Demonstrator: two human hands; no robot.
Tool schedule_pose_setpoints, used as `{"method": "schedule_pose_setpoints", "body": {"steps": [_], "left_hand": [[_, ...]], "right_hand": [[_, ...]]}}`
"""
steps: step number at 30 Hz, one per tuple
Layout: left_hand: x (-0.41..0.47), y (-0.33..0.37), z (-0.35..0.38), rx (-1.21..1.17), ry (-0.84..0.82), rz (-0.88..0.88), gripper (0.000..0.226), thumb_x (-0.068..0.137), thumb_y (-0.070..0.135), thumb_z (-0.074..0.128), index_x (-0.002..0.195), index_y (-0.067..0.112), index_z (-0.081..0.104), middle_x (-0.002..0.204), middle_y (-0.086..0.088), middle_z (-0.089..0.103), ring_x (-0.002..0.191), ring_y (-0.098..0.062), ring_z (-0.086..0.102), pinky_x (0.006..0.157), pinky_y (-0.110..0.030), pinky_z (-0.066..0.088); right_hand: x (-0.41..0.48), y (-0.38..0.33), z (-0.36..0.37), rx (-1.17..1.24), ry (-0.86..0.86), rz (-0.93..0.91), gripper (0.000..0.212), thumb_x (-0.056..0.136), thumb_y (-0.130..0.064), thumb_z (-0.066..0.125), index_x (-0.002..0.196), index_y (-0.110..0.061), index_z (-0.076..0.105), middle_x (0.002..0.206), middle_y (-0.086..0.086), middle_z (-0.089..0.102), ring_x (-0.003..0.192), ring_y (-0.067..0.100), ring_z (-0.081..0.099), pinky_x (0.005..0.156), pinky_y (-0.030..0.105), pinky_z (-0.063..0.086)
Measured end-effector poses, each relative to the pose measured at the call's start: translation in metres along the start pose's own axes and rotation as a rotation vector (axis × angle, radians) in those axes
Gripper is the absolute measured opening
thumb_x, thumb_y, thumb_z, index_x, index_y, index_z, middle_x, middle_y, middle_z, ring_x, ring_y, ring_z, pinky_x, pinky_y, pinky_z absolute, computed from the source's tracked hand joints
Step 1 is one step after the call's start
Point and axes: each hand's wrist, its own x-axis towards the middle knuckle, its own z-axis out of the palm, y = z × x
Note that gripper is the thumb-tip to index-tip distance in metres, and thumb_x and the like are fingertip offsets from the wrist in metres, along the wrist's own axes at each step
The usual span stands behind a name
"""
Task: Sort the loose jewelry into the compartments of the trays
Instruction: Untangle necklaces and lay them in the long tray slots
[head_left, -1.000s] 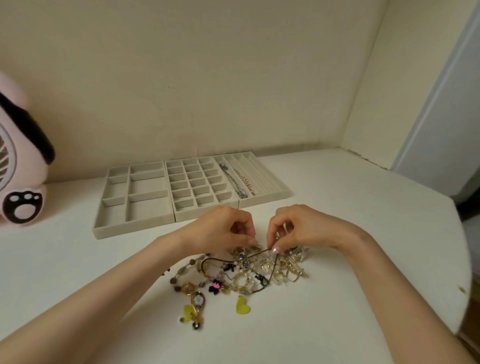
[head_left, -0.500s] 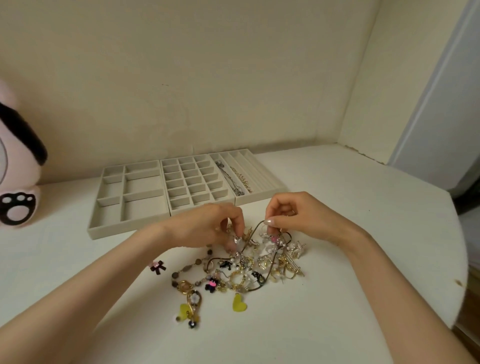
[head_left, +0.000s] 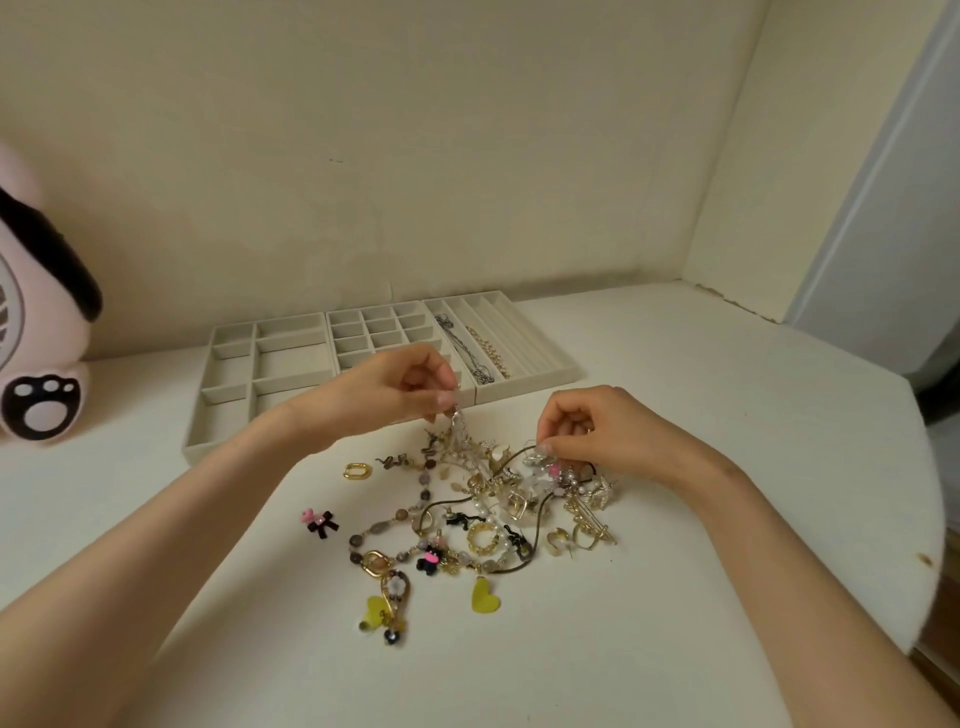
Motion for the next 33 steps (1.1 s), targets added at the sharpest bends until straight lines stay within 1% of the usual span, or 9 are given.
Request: {"method": "schedule_pose_setpoints", "body": {"steps": [3, 6, 10, 14, 17, 20, 25, 29, 33], "left_hand": [[0.001, 0.004, 0.0, -0.112, 0.023, 0.019, 0.012, 0.088, 0.01, 0.058, 0.099, 0.007, 0.055, 0.081, 0.001, 0.067, 0.077, -0.011, 0.065, 0.068, -0.019, 0.05], [0.002, 0.005, 0.001, -0.16, 0.064, 0.003, 0.016, 0.086, 0.011, 0.06, 0.1, 0.005, 0.054, 0.082, -0.004, 0.066, 0.075, -0.014, 0.066, 0.069, -0.023, 0.053], [0.003, -0.006, 0.005, 0.115, 0.09, -0.017, 0.014, 0.085, 0.018, 0.065, 0.095, 0.012, 0.056, 0.082, -0.005, 0.065, 0.069, -0.009, 0.062, 0.063, -0.023, 0.05], [0.004, -0.014, 0.008, 0.357, 0.061, -0.023, 0.013, 0.084, 0.025, 0.067, 0.092, 0.018, 0.059, 0.086, -0.007, 0.066, 0.078, -0.021, 0.062, 0.076, -0.038, 0.052], [0.003, -0.012, 0.01, 0.481, 0.014, -0.038, 0.015, 0.084, 0.03, 0.066, 0.092, 0.019, 0.06, 0.078, 0.004, 0.062, 0.069, -0.011, 0.057, 0.068, -0.027, 0.049], [0.002, -0.012, 0.011, 0.597, -0.034, -0.049, 0.015, 0.086, 0.033, 0.064, 0.094, 0.021, 0.059, 0.077, 0.01, 0.057, 0.066, -0.003, 0.051, 0.059, -0.015, 0.04], [0.003, -0.008, 0.011, 0.671, -0.06, 0.008, 0.02, 0.083, 0.036, 0.066, 0.098, 0.025, 0.059, 0.09, 0.011, 0.056, 0.077, -0.005, 0.051, 0.067, -0.019, 0.043], [0.0, -0.004, 0.014, 0.677, -0.19, 0.051, 0.023, 0.082, 0.028, 0.069, 0.103, 0.03, 0.06, 0.099, 0.01, 0.052, 0.085, -0.005, 0.051, 0.079, -0.023, 0.045], [0.0, -0.009, 0.018, 0.723, -0.192, 0.052, 0.014, 0.083, 0.026, 0.067, 0.095, 0.031, 0.061, 0.097, 0.014, 0.045, 0.084, -0.001, 0.046, 0.074, -0.013, 0.037]], "right_hand": [[0.002, 0.002, 0.001, -0.041, 0.015, -0.006, 0.007, 0.08, -0.012, 0.072, 0.078, -0.018, 0.069, 0.068, -0.009, 0.065, 0.057, -0.004, 0.051, 0.058, 0.013, 0.042], [0.001, 0.003, 0.001, -0.078, 0.018, -0.017, 0.006, 0.079, -0.016, 0.073, 0.079, -0.022, 0.07, 0.07, -0.01, 0.066, 0.062, -0.001, 0.055, 0.059, 0.011, 0.042], [0.0, 0.006, -0.01, -0.101, 0.061, -0.024, 0.01, 0.077, -0.016, 0.075, 0.078, -0.026, 0.071, 0.084, -0.002, 0.067, 0.071, 0.004, 0.056, 0.064, 0.011, 0.043], [-0.005, 0.015, -0.024, -0.137, -0.011, 0.061, 0.013, 0.076, -0.014, 0.077, 0.076, -0.026, 0.072, 0.079, -0.003, 0.067, 0.067, 0.004, 0.052, 0.067, 0.018, 0.042], [-0.006, 0.019, -0.027, -0.151, -0.07, 0.121, 0.011, 0.073, -0.019, 0.079, 0.077, -0.026, 0.072, 0.069, -0.011, 0.063, 0.062, 0.001, 0.05, 0.064, 0.02, 0.04], [-0.003, 0.021, -0.023, -0.159, -0.049, 0.132, 0.011, 0.072, -0.017, 0.08, 0.076, -0.023, 0.071, 0.061, -0.013, 0.06, 0.057, -0.002, 0.049, 0.061, 0.018, 0.039], [-0.001, 0.019, -0.02, -0.17, -0.048, 0.125, 0.01, 0.073, -0.013, 0.078, 0.071, -0.018, 0.069, 0.06, -0.009, 0.063, 0.055, -0.002, 0.051, 0.058, 0.016, 0.038], [-0.002, 0.013, -0.022, 0.064, 0.041, 0.058, 0.011, 0.079, -0.008, 0.073, 0.074, -0.011, 0.064, 0.069, 0.001, 0.071, 0.064, 0.008, 0.063, 0.062, 0.02, 0.048], [-0.005, 0.003, -0.019, 0.326, 0.04, 0.004, 0.009, 0.086, -0.004, 0.064, 0.082, -0.002, 0.056, 0.077, 0.017, 0.072, 0.066, 0.023, 0.068, 0.06, 0.026, 0.056]]}}
